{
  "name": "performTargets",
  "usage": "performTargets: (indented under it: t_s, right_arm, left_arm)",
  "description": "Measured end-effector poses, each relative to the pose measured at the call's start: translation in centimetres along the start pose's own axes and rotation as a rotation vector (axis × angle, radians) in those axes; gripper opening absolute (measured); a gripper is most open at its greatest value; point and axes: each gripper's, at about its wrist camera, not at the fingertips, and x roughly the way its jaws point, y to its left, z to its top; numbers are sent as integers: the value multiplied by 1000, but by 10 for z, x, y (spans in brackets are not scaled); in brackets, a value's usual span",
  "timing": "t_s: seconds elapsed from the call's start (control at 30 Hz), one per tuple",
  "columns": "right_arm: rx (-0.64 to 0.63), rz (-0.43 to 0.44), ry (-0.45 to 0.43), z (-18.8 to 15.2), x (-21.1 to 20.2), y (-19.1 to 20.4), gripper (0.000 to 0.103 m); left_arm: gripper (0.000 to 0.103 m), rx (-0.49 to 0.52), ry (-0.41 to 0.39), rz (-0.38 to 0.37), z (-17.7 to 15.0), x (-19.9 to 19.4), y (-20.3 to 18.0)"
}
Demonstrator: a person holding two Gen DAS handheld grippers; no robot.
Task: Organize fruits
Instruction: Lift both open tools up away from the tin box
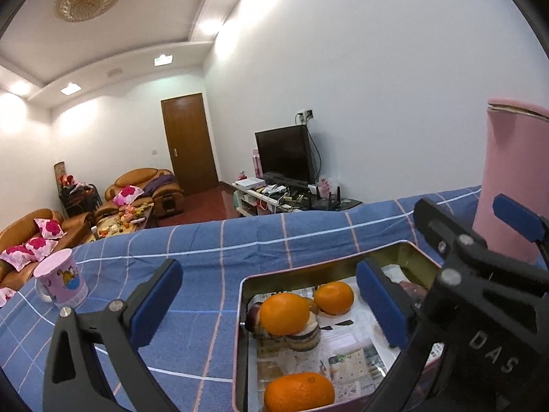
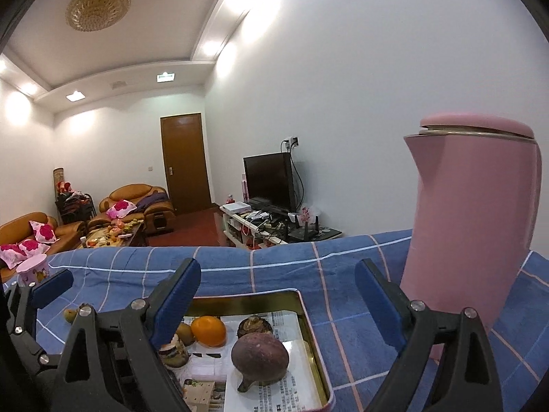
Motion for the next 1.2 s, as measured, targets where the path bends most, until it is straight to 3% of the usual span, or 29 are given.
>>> performTargets:
  t_s: [0.57,1.2]
  right_arm:
    - [48,-67,35,-9,-25,16,93]
    - [-9,23,72,-19,-15,101,93]
  left_arm:
    - [103,-49,53,4,-12,-9,37]
    - [103,-90,129,47,-29,3,116]
